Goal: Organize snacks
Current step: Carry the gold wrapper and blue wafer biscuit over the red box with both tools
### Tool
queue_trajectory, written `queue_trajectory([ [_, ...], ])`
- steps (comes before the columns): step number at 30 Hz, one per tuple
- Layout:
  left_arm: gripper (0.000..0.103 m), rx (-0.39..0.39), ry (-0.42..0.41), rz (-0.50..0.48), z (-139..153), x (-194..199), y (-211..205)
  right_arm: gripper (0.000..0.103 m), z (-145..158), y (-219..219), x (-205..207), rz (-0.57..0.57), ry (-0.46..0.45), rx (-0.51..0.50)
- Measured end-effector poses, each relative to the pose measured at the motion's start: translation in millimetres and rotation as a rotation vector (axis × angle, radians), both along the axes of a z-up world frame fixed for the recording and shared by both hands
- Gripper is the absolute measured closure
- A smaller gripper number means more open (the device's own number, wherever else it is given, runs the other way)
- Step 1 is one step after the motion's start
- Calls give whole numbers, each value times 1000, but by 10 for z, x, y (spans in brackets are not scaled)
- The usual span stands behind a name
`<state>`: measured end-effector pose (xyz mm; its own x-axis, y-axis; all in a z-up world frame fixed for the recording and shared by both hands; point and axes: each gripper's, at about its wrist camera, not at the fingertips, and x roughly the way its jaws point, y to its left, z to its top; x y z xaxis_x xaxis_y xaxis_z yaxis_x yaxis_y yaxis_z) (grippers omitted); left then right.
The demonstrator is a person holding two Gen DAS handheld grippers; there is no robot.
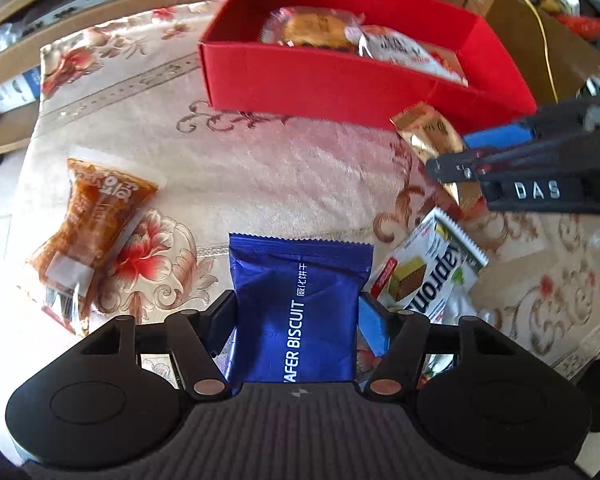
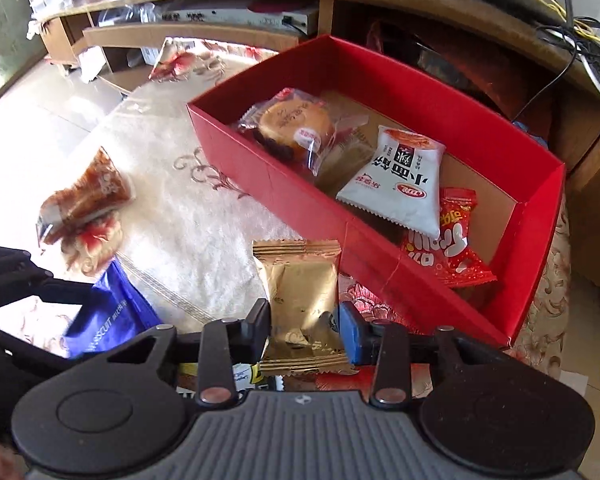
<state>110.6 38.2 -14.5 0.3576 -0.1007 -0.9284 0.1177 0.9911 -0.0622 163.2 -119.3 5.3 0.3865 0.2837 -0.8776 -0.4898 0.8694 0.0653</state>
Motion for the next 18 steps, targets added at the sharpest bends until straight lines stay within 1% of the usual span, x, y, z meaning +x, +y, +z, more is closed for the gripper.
queue_trajectory([
  [6, 33, -34, -19, 38, 57, 12, 76, 66, 8, -37, 21, -22, -3, 16],
  [8, 33, -57, -22, 41, 70, 29, 97, 66, 33, -49, 29, -27, 0, 31],
  [11, 33, -86, -38, 46, 118, 46, 123, 66, 108, -55, 21, -25, -5, 59],
  [18, 33, -123, -74, 71, 230, 99, 182, 66, 265, -30, 4, -17, -22, 105],
])
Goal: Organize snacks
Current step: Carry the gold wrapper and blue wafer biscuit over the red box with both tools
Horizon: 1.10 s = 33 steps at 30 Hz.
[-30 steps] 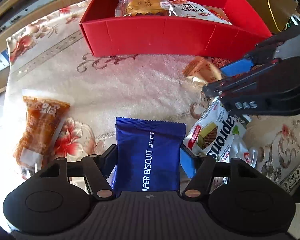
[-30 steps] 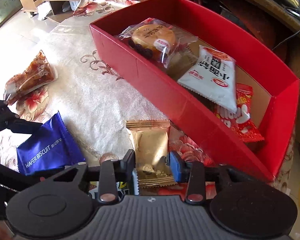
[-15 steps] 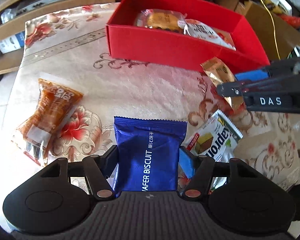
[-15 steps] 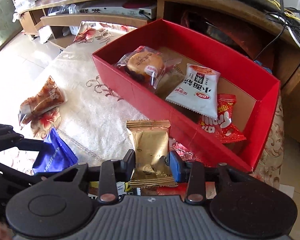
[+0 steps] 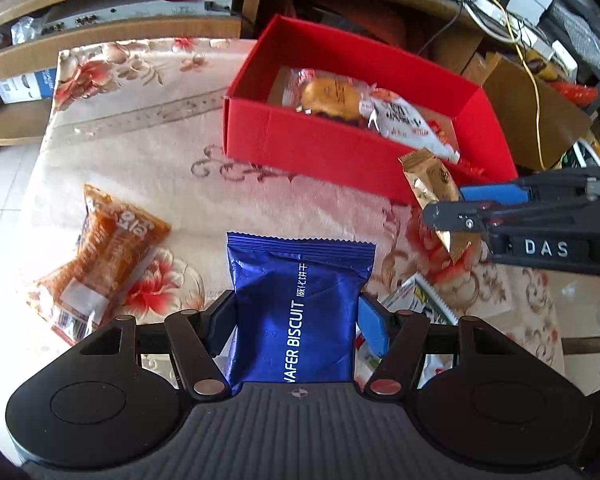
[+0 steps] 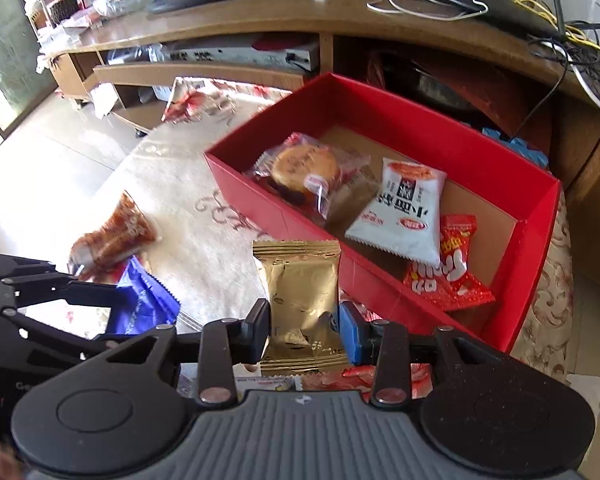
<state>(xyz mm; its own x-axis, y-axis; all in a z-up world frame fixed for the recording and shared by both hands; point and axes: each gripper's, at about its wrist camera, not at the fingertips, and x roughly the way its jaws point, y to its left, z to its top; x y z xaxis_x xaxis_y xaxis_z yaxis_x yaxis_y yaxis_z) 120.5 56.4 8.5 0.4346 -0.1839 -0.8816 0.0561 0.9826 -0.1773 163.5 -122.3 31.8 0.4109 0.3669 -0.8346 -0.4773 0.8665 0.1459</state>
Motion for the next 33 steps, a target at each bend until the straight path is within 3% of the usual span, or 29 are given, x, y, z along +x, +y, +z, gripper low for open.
queue_trajectory([
  [15, 33, -24, -69, 23, 253, 226, -8, 66, 211, -40, 26, -17, -40, 38],
  [33, 33, -14, -148, -28, 490, 979, -400, 65, 276, -369, 549, -166, -40, 63],
])
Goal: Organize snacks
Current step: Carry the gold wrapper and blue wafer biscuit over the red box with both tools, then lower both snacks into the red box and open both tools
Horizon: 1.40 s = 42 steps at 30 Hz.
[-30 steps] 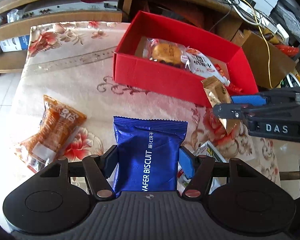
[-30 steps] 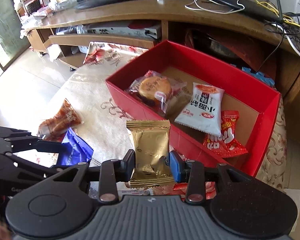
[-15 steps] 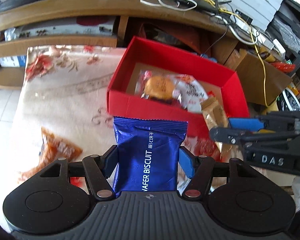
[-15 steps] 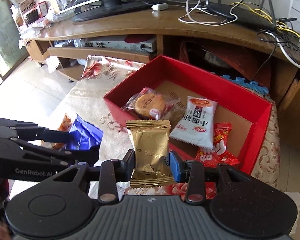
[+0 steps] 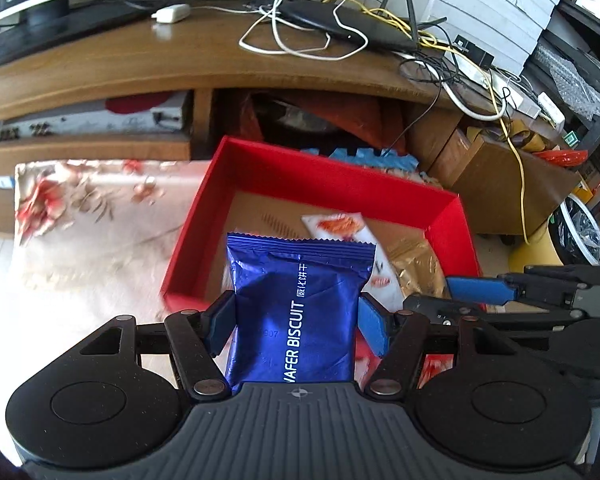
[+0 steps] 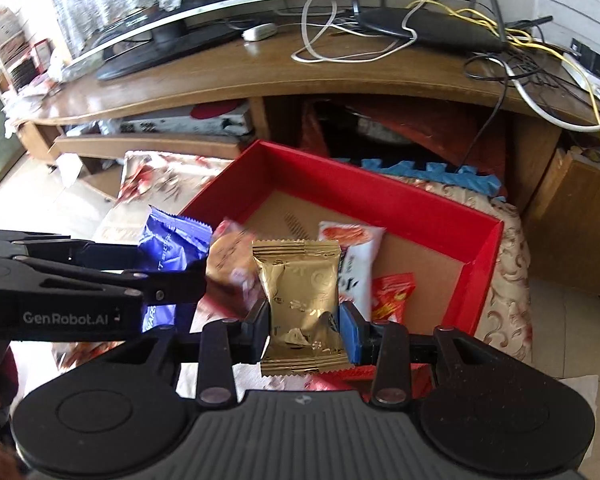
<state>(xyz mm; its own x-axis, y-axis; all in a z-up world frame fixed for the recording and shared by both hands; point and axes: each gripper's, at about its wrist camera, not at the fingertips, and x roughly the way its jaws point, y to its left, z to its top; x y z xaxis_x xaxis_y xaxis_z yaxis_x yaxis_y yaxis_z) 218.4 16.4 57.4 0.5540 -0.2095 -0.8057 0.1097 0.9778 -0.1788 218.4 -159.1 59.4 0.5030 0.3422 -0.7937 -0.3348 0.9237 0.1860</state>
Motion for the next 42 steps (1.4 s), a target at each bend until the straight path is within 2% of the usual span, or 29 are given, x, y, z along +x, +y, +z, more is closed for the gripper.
queue_trajectory([
  [7, 33, 19, -26, -8, -2, 347, -153, 65, -103, -105, 292, -58, 16, -12],
  [18, 32, 17, 12, -6, -264, 732, -241, 65, -377, -65, 636, -88, 48, -56],
  [26, 31, 9, 31, 11, -362, 797, -214, 65, -507, -39, 700, -98, 62, -75],
  [42, 25, 1, 15, 17, -265, 733, -186, 61, -390, -46, 640, -109, 34, -61],
])
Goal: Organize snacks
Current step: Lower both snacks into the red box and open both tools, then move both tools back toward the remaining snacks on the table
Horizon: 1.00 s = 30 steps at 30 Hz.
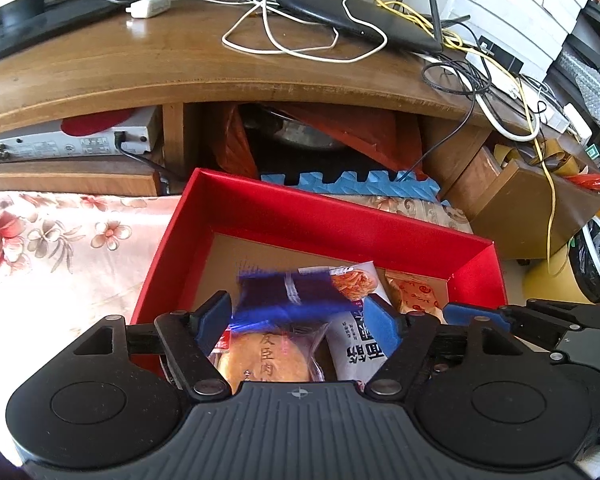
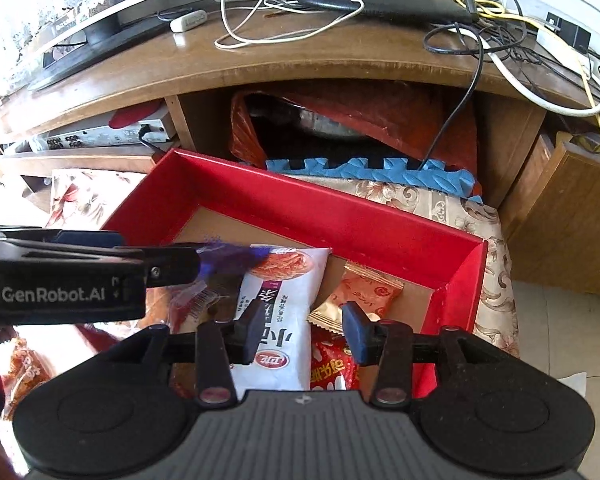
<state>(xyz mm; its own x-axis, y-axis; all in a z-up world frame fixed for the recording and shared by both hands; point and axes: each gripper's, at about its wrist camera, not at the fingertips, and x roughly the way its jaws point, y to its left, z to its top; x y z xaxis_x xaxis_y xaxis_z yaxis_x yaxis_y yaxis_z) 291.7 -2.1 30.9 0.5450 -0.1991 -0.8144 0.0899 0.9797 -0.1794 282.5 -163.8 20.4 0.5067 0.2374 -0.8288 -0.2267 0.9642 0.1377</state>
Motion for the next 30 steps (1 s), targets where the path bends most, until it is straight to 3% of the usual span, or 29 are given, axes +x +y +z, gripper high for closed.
queue_trajectory([
  [18, 23, -3, -15, 46, 229, -423, 285, 59, 264, 120, -386, 53, -32, 37],
  [30, 22, -1, 24, 135, 154, -960, 773, 58, 259, 367, -752, 144, -17, 51],
])
